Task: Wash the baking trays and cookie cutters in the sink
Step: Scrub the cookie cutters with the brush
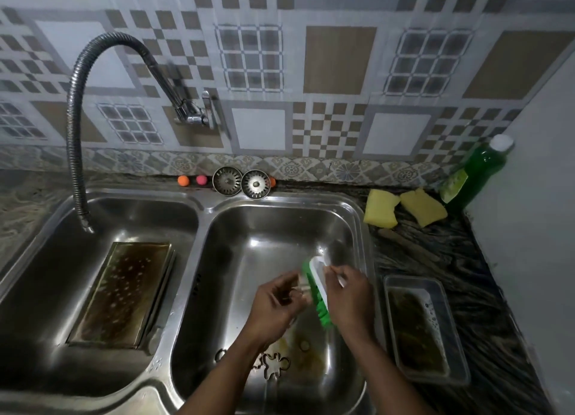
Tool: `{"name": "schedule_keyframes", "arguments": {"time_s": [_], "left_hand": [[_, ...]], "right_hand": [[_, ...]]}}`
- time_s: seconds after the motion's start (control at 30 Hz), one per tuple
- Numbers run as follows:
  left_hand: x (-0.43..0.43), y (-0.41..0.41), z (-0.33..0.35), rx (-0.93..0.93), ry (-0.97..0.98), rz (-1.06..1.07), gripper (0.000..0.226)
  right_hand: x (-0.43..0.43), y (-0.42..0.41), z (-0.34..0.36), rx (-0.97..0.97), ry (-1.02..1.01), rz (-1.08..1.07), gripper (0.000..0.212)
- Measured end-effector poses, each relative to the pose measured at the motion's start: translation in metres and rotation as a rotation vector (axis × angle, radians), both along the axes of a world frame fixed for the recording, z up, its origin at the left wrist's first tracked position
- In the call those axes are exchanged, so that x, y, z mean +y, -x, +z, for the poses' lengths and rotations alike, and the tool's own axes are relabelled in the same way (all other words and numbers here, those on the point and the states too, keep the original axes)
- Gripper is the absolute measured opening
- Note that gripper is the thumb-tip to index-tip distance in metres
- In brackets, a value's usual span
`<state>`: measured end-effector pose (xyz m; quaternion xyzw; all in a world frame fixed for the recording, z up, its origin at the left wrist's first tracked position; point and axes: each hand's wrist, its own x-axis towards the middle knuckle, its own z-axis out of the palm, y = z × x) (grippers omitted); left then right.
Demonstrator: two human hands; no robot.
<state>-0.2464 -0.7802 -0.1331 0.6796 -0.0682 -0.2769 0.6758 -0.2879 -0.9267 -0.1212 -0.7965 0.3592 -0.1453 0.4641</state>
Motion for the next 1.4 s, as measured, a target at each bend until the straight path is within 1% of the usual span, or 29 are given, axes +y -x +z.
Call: {"name": "schedule_keyframes", "arguments": {"time_s": [0.13, 0.23, 0.3, 0.37, 0.43, 0.53, 0.6, 0.67, 0.77, 0.83, 0.9, 0.93, 0.97, 1.03, 1.1, 1.23, 1.33, 1.4], "left_hand": [[0.007, -0.001, 0.004, -0.118, -0.184, -0.086, 0.055], [0.011, 0.001, 0.011, -0.253, -0.303, -0.151, 0.036], [0.011, 0.008, 0.018, -0.344, -0.343, -0.184, 0.03], [0.012, 0.015, 0.024, -0.403, -0.34, -0.19, 0.038], [0.016, 0.018, 0.027, -0.386, -0.307, -0.166, 0.056], [0.03, 0.016, 0.026, -0.309, -0.307, -0.065, 0.079], [0.045, 0.015, 0.023, -0.201, -0.283, 0.0, 0.086], [0.064, 0.012, 0.025, -0.14, -0.258, 0.048, 0.079], [0.103, -0.009, 0.04, -0.193, -0.276, 0.153, 0.066], [0.138, -0.03, 0.05, -0.218, -0.296, 0.312, 0.058], [0.177, -0.05, 0.051, -0.24, -0.409, 0.459, 0.056], [0.198, -0.06, 0.045, -0.249, -0.512, 0.466, 0.054], [0.219, -0.067, 0.036, -0.222, -0.627, 0.415, 0.054], [0.247, -0.072, 0.011, -0.119, -0.82, 0.225, 0.053], [0.275, -0.074, -0.013, -0.07, -0.945, 0.03, 0.043], [0.288, -0.074, -0.045, -0.164, -0.997, -0.078, 0.035], [0.297, -0.084, -0.067, -0.224, -1.039, -0.178, 0.045], [0.303, -0.093, -0.092, -0.196, -1.005, -0.206, 0.048]], "right_hand": [[-0.009, 0.011, 0.019, -0.114, -0.004, 0.086, 0.015], [-0.008, 0.019, 0.031, -0.066, 0.064, 0.274, 0.015], [-0.006, 0.02, 0.036, -0.035, 0.137, 0.3, 0.018], [-0.004, 0.018, 0.037, -0.033, 0.168, 0.243, 0.022], [0.002, 0.018, 0.037, -0.044, 0.162, 0.21, 0.023], [0.016, 0.024, 0.036, -0.093, 0.074, 0.211, 0.02], [0.024, 0.026, 0.037, -0.09, 0.061, 0.183, 0.019], [0.03, 0.024, 0.036, -0.084, 0.061, 0.141, 0.018], [0.046, 0.014, 0.041, -0.107, 0.055, 0.109, 0.018], [0.063, 0.007, 0.048, -0.098, 0.08, 0.103, 0.019], [0.08, 0.004, 0.048, -0.099, 0.114, 0.065, 0.019], [0.089, 0.003, 0.048, -0.104, 0.117, 0.035, 0.019], [0.1, 0.003, 0.048, -0.097, 0.115, 0.012, 0.019], [0.113, 0.005, 0.044, -0.085, 0.109, 0.002, 0.019], [0.136, 0.0, 0.039, -0.087, 0.105, -0.033, 0.018], [0.152, 0.001, 0.037, -0.077, 0.082, -0.064, 0.018], [0.166, 0.007, 0.037, -0.043, 0.117, -0.082, 0.02], [0.17, 0.008, 0.039, -0.027, 0.121, -0.112, 0.021]]}}
